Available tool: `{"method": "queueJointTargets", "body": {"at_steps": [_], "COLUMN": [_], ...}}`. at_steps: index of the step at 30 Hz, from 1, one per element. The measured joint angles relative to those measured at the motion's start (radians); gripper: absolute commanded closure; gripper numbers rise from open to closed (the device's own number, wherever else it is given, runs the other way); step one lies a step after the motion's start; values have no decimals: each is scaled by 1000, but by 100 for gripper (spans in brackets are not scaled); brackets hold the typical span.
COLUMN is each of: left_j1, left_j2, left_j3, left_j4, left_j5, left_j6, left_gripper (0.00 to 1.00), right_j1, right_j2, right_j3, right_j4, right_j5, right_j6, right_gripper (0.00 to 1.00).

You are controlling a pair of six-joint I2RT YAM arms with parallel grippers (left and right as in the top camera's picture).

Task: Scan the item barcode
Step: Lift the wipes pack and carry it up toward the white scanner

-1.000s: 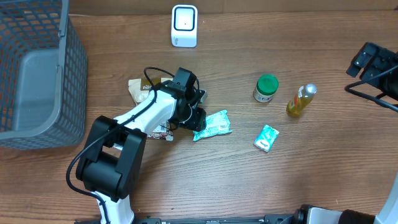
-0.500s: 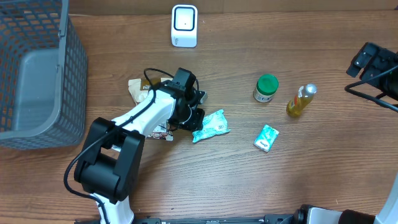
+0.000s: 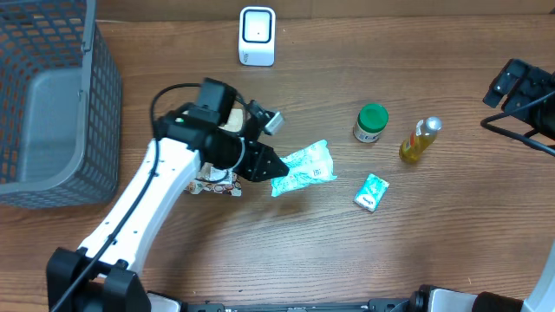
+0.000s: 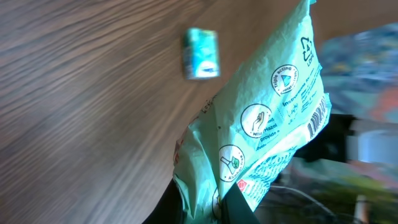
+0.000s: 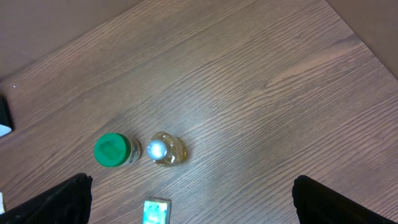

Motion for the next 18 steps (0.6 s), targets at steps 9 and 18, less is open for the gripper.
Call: {"method": "queueJointTargets", "body": {"at_steps": [9, 18], "left_j1": [82, 80], "left_j2": [-9, -9], "left_j3": [0, 238], "left_j4": [-37, -21], "left_j5": [39, -484], "left_j6": [14, -217], "left_gripper": [96, 96], "right_j1": [0, 0], "right_j2": [0, 0], "right_j3": [0, 0], "right_j4": [0, 1], "right_j5": [-1, 0], "right_j6": [0, 0], "right_gripper": [0, 0]}}
